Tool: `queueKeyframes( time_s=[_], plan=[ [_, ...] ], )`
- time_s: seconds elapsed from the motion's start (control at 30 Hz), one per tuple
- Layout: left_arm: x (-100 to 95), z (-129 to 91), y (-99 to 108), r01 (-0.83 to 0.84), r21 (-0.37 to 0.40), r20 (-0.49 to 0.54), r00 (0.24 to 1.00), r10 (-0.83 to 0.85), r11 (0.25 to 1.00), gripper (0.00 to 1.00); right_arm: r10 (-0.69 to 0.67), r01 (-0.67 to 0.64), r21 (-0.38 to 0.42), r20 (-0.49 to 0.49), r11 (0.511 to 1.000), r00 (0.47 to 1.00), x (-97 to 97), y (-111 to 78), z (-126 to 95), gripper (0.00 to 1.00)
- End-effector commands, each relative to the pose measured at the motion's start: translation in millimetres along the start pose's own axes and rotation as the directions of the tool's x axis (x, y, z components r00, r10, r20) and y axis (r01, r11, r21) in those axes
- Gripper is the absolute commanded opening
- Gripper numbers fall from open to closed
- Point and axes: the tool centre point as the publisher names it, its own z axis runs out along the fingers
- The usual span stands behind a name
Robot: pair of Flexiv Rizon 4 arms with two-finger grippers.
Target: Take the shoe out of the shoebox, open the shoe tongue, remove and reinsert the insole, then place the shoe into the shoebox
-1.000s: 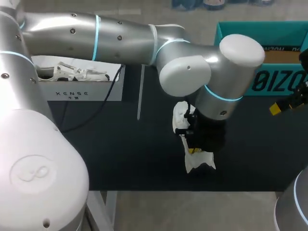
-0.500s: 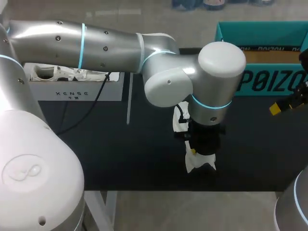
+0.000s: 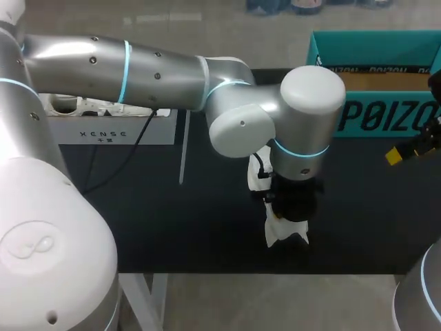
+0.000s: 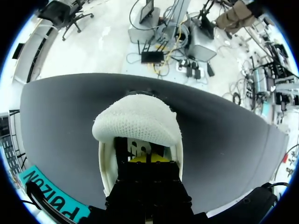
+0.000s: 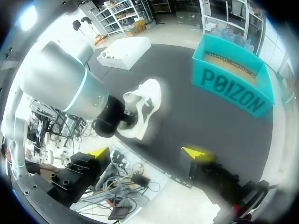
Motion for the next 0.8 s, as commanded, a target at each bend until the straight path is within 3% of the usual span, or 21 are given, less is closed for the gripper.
queueKeyframes(
  time_s=[0.03, 0.23, 0.57, 0.8],
  plan=[
    [-13.6, 21.8, -0.3, -0.006, 0.011, -0.007, 1.0, 0.006, 1.0, 0.0, 0.001, -0.001, 0.002, 0.002, 1.0, 1.0, -0.3, 0.7, 1.0, 1.0],
    [-18.0, 30.5, -1.0, -0.005, 0.027, 0.011, 1.0, 0.005, 1.0, 0.0, 0.001, -0.001, 0.002, 0.002, 1.0, 1.0, -0.3, 0.7, 1.0, 1.0],
    [-1.1, -8.0, 1.8, 0.001, -0.042, -0.007, 1.0, -0.002, 0.999, 0.0, 0.001, -0.001, 0.002, 0.002, 1.0, 1.0, -0.3, 0.7, 1.0, 1.0],
    [-12.9, -3.1, 10.1, -0.005, -0.043, 0.02, 1.0, 0.006, 0.999, 0.0, 0.001, -0.001, 0.002, 0.002, 1.0, 1.0, -0.3, 0.7, 1.0, 1.0]
  ],
)
